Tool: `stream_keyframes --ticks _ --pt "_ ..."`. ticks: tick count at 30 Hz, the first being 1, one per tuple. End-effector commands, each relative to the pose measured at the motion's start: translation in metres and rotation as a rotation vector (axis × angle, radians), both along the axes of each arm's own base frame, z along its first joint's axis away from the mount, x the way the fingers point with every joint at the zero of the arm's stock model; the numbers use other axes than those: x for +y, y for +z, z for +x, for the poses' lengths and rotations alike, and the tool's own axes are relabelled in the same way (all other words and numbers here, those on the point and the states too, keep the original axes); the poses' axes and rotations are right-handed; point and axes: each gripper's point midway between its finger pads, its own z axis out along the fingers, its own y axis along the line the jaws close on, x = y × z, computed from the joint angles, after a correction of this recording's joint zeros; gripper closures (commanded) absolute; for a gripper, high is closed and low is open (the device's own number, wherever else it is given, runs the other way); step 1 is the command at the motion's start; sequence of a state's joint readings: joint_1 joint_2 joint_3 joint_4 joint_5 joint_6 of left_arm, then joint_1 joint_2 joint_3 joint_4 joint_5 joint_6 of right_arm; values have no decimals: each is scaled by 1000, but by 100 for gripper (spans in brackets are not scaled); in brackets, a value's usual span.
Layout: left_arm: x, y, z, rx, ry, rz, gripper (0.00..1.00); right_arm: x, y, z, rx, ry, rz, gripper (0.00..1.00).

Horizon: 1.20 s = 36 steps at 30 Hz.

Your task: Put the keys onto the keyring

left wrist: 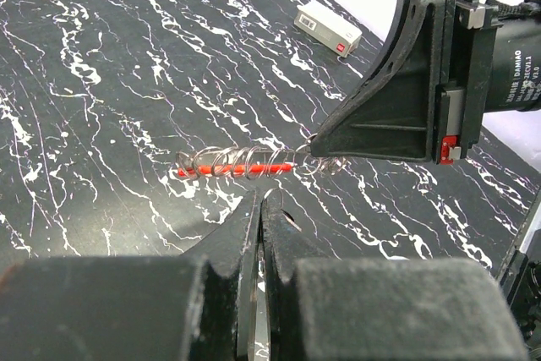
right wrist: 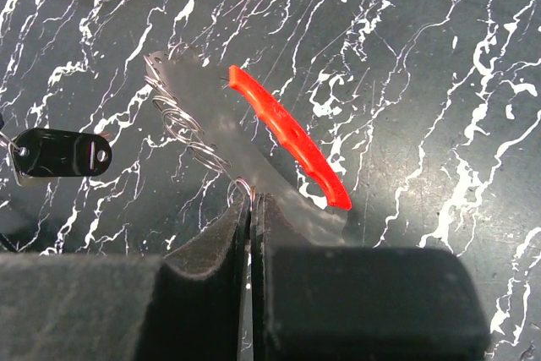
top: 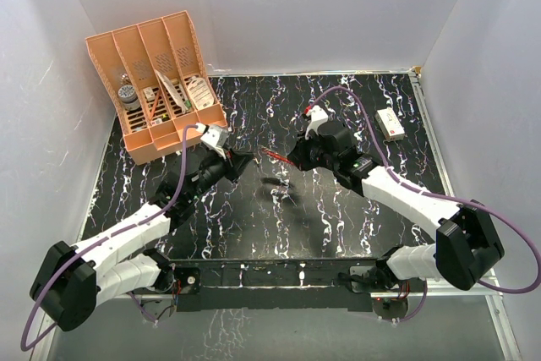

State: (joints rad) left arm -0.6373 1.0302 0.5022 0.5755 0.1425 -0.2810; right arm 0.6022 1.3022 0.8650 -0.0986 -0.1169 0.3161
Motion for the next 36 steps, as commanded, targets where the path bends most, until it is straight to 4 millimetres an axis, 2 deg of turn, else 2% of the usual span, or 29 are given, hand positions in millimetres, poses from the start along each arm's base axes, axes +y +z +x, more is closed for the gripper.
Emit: stream_keyframes --ticks 1,15,25,30,36 --pt "-3 33 -3 -74 -21 -54 100 15 54 5 -122 40 123 100" --pt "5 22 0 -68 16 -15 100 18 67 8 -97 0 176 100" --pt "31 12 3 -62 141 22 100 1 78 14 -89 -90 210 100" --pt "27 12 1 -59 122 5 100 -1 85 15 -58 -137 264 100" --pt "9 20 0 -68 36 -13 100 5 92 20 2 -181 333 100"
